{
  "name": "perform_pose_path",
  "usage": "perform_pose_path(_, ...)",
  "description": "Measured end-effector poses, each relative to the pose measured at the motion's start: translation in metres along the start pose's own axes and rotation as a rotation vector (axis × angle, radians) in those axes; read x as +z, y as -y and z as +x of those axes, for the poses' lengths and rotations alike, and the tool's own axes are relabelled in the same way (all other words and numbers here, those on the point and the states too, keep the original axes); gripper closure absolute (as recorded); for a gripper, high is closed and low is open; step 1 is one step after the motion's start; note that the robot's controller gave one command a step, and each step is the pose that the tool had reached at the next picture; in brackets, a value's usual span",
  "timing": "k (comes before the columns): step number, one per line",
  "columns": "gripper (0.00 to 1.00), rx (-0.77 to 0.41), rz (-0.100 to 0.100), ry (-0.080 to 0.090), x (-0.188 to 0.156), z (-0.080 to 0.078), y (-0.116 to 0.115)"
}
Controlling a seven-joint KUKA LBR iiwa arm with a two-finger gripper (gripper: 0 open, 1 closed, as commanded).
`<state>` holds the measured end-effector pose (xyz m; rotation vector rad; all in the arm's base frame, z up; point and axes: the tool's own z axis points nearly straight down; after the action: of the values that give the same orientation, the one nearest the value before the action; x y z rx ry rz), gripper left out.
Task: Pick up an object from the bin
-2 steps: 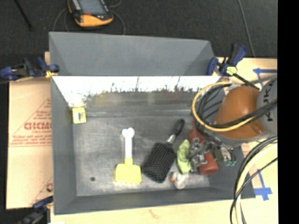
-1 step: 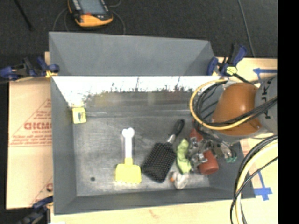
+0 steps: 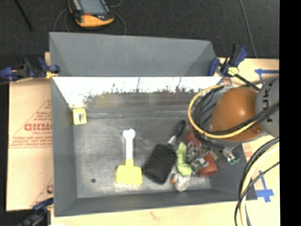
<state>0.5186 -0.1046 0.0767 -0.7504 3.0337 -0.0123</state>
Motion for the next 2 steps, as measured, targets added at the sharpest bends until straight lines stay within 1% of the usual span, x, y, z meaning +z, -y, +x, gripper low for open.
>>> perform_pose_path(1, 1.00, 0.147, -0.033, -0.017, 0.003, -0.014, 0.029)
perform_pose_path(2, 0.00, -0.257, -0.030, 0.021, -0.008, -0.026, 0.020)
